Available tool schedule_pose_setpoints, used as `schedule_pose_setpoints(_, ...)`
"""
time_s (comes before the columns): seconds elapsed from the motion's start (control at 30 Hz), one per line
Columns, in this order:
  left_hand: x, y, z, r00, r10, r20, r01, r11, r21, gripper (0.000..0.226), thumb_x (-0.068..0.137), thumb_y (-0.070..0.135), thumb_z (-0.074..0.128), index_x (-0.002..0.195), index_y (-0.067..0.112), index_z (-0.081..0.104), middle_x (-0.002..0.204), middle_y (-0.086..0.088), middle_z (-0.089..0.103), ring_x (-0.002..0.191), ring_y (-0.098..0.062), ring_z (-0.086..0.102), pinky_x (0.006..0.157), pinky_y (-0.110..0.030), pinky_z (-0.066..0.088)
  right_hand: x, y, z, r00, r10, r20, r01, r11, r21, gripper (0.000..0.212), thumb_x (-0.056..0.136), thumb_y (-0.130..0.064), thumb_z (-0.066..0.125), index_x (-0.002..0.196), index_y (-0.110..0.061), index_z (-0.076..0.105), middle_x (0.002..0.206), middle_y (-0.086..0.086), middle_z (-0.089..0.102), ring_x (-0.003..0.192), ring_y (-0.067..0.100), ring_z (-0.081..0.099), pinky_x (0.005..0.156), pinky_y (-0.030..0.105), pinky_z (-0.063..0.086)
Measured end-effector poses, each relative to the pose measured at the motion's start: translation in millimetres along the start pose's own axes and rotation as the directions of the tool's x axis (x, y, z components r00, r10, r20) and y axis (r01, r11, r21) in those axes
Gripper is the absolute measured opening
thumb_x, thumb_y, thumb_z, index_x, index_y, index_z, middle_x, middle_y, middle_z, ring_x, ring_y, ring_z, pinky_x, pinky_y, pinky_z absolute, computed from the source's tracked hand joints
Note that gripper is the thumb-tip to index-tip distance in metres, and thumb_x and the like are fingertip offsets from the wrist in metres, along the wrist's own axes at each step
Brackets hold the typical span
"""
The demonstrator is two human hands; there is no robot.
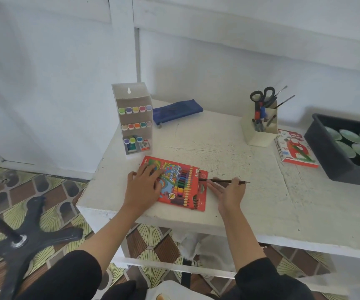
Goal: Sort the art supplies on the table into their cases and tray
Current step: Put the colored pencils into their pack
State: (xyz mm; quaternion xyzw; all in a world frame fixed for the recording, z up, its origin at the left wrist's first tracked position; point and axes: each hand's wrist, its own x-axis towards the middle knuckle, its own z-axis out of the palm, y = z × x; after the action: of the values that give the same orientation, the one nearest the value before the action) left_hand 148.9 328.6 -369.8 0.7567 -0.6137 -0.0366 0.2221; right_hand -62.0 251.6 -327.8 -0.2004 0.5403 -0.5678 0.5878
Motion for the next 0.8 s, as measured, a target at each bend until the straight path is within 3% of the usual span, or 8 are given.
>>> schedule_pose_setpoints(0.17, -0.3, -0.4, 0.6, 1.0, -0.003, 0.012, 0.003, 1.0, -0.002, 0.059, 0.085, 0.042, 0.024, 0.125, 0.019, 0.061, 0.133, -0.005, 0.056, 0.13, -0.026, 0.044, 0.099, -0.052, 0.036, 5.8, 4.4, -4.2, 0.994, -0.098, -0.048, 0.097, 0.995, -0.039, 0.001, 0.102, -0.016, 0.032, 0.103, -0.015, 0.032, 0.089, 0.013, 0.052, 0.049, 0.024, 0.064, 0.051, 0.031, 0.056)
schedule_pose_setpoints(0.33, 0.9, -1.2, 0.6, 1.0, -0.012, 0.002, 0.012, 1.0, -0.017, 0.054, 0.085, 0.039, 0.031, 0.124, 0.019, 0.061, 0.135, -0.004, 0.054, 0.13, -0.024, 0.043, 0.099, -0.05, 0.035, 12.6, 3.5, -11.5, 0.991, -0.109, -0.083, 0.1, 0.989, -0.105, 0.004, 0.099, -0.008, 0.043, 0.103, -0.009, 0.042, 0.089, 0.006, 0.052, 0.05, 0.012, 0.063, 0.054, 0.021, 0.054)
schedule_pose_setpoints(0.47, 1.1, -0.3, 0.3, 1.0, -0.012, 0.015, 0.012, 1.0, -0.015, 0.054, 0.085, 0.04, 0.03, 0.124, 0.019, 0.061, 0.135, -0.004, 0.054, 0.13, -0.023, 0.042, 0.099, -0.05, 0.035, 7.4, 8.7, -14.8, 0.96, -0.204, -0.191, 0.188, 0.977, -0.101, 0.044, 0.086, 0.003, 0.062, 0.113, -0.017, 0.034, 0.084, 0.012, 0.061, 0.055, 0.011, 0.065, 0.056, 0.017, 0.053)
schedule_pose_setpoints(0.53, 1.2, 0.0, 0.2, 1.0, -0.014, 0.014, 0.015, 1.0, -0.025, 0.053, 0.086, 0.039, 0.032, 0.125, 0.018, 0.061, 0.135, -0.004, 0.054, 0.131, -0.024, 0.042, 0.1, -0.051, 0.034, 3.8, 10.1, -12.4, 0.954, -0.211, -0.214, 0.197, 0.977, -0.082, 0.049, 0.082, 0.006, 0.067, 0.111, -0.017, 0.034, 0.08, 0.014, 0.064, 0.057, 0.013, 0.067, 0.059, 0.02, 0.054)
schedule_pose_setpoints(0.7, 1.2, -1.5, 0.8, 1.0, -0.021, 0.022, 0.022, 1.0, -0.021, 0.051, 0.087, 0.038, 0.034, 0.127, 0.02, 0.059, 0.137, -0.003, 0.052, 0.132, -0.023, 0.04, 0.102, -0.051, 0.032, 2.9, 12.8, -13.3, 0.943, -0.299, -0.148, 0.274, 0.946, -0.171, 0.043, 0.079, 0.003, 0.07, 0.104, -0.013, 0.039, 0.071, 0.013, 0.066, 0.057, 0.016, 0.068, 0.06, 0.019, 0.053)
schedule_pose_setpoints(0.8, 1.7, -0.4, -0.2, 1.0, -0.018, 0.01, 0.018, 1.0, -0.025, 0.059, 0.085, 0.043, 0.025, 0.126, 0.019, 0.06, 0.136, -0.004, 0.053, 0.131, -0.024, 0.042, 0.102, -0.052, 0.033, 5.8, 17.9, -18.5, 0.936, -0.348, -0.045, 0.324, 0.907, -0.269, 0.027, 0.082, 0.001, 0.068, 0.097, -0.007, 0.047, 0.073, 0.013, 0.066, 0.059, 0.013, 0.068, 0.061, 0.017, 0.053)
